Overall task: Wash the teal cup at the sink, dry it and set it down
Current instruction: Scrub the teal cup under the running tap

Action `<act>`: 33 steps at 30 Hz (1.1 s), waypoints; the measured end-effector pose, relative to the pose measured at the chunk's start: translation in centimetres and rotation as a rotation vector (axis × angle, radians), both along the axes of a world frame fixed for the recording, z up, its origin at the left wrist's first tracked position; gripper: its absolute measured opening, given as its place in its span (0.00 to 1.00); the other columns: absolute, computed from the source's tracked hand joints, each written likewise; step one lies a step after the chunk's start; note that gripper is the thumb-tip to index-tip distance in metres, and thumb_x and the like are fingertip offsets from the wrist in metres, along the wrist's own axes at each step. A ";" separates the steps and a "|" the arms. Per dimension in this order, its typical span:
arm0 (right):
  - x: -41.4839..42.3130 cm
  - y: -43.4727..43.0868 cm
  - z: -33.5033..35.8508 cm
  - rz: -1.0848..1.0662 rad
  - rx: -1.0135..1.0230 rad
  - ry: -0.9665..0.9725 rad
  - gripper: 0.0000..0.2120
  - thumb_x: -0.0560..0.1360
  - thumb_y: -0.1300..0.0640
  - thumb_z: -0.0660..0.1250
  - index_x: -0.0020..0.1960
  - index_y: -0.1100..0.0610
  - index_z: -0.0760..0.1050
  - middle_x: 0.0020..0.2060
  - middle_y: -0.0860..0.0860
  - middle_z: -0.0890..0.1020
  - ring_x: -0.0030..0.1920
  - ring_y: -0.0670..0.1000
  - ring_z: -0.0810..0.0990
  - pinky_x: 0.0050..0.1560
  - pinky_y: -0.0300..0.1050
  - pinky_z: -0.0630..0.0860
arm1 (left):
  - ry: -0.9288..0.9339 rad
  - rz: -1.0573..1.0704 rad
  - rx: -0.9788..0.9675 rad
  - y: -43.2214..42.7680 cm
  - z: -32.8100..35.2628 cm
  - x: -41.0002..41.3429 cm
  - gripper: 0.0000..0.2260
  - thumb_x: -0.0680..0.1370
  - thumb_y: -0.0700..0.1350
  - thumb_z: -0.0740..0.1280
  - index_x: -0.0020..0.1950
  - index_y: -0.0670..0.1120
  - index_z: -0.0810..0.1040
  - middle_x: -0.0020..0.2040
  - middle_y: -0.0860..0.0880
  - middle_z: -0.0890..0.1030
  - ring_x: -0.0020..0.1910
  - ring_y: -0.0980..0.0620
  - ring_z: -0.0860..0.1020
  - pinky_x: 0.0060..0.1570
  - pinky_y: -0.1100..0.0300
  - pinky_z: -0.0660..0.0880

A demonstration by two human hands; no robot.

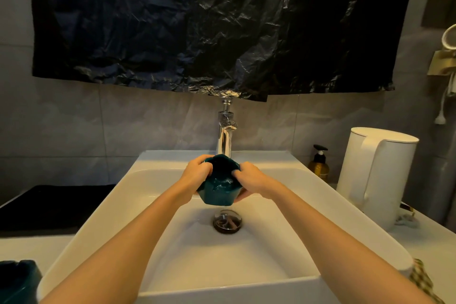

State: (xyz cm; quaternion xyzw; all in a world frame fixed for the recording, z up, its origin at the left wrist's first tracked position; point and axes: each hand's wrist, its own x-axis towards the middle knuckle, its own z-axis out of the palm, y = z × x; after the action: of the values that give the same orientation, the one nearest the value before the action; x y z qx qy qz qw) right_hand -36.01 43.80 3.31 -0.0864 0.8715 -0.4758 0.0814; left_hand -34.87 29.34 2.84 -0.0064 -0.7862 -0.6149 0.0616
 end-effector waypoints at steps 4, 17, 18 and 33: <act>0.4 0.0 0.4 0.044 -0.356 -0.309 0.17 0.77 0.69 0.57 0.64 0.55 0.66 0.58 0.59 0.74 0.60 0.64 0.75 0.46 0.59 0.81 | -0.154 0.024 0.208 -0.1 -0.2 -0.1 0.12 0.78 0.38 0.55 0.59 0.48 0.71 0.52 0.43 0.76 0.53 0.44 0.74 0.51 0.49 0.76; 0.4 0.6 1.3 -0.042 0.312 0.107 0.11 0.76 0.55 0.55 0.54 0.47 0.72 0.47 0.55 0.78 0.45 0.58 0.80 0.39 0.52 0.82 | -0.105 0.009 -0.183 1.0 -3.2 -0.6 0.14 0.76 0.41 0.67 0.61 0.46 0.71 0.52 0.43 0.78 0.46 0.45 0.79 0.33 0.57 0.79; 0.4 0.6 1.4 -0.036 0.315 0.104 0.12 0.76 0.54 0.55 0.55 0.47 0.73 0.47 0.55 0.78 0.43 0.58 0.80 0.34 0.50 0.82 | -0.039 0.043 -0.261 1.1 -3.2 -0.7 0.13 0.77 0.44 0.67 0.60 0.46 0.73 0.52 0.43 0.79 0.47 0.45 0.79 0.35 0.58 0.78; 0.0 0.9 1.2 -0.202 0.204 0.233 0.20 0.75 0.57 0.53 0.65 0.48 0.70 0.55 0.54 0.77 0.41 0.58 0.80 0.33 0.47 0.80 | -0.410 -0.232 0.406 1.9 -2.8 -1.9 0.19 0.77 0.31 0.63 0.65 0.46 0.69 0.59 0.40 0.78 0.55 0.40 0.79 0.48 0.46 0.79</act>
State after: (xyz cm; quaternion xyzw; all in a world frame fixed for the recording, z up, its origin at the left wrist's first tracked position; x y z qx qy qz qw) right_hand -36.06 44.67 4.50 -0.0443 0.9229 -0.3777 -0.0599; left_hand -36.74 31.29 0.03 0.0406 -0.6373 -0.7507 -0.1690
